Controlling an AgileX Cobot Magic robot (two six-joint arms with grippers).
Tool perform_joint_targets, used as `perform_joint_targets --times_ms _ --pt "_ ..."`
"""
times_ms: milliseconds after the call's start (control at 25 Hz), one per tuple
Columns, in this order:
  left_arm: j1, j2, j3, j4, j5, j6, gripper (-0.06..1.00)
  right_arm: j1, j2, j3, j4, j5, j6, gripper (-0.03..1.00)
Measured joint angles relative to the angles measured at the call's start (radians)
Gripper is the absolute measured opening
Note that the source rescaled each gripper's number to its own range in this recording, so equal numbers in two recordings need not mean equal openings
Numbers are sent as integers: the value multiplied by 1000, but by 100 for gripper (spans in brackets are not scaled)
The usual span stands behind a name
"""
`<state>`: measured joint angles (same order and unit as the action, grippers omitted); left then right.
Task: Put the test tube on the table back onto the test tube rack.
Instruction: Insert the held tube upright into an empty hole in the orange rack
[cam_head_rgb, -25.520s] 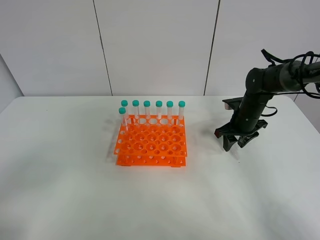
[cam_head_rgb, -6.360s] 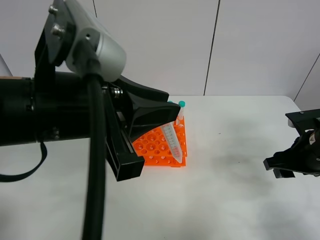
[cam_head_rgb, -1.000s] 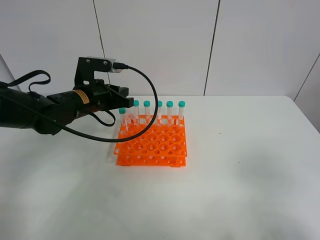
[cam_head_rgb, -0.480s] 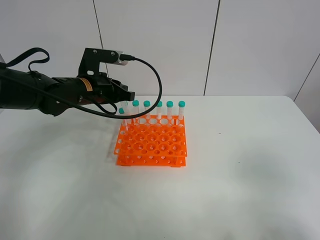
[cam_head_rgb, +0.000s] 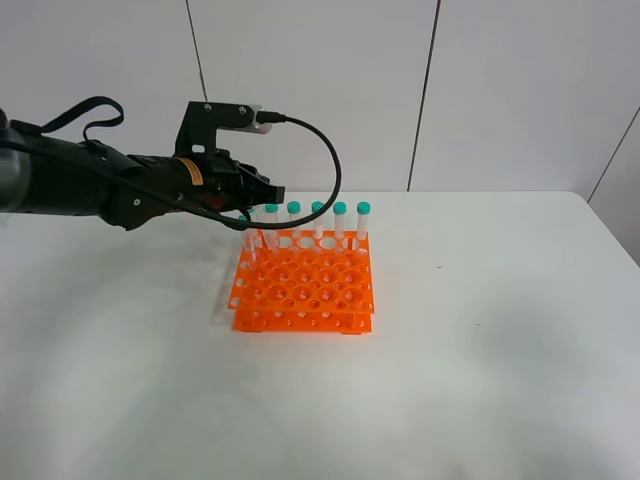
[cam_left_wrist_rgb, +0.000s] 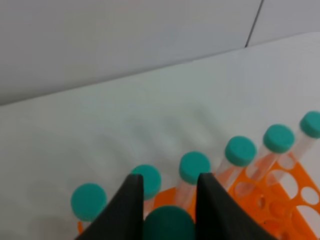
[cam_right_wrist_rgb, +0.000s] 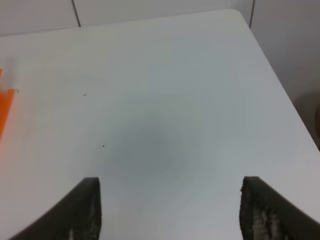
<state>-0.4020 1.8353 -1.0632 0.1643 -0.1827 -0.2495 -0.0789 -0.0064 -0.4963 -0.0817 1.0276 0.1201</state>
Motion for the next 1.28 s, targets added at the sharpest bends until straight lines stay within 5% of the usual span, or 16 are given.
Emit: perform_joint_targets --times_ms 1280 --pt "-3 19 -68 4 43 62 1 0 0 0 0 0 0 64"
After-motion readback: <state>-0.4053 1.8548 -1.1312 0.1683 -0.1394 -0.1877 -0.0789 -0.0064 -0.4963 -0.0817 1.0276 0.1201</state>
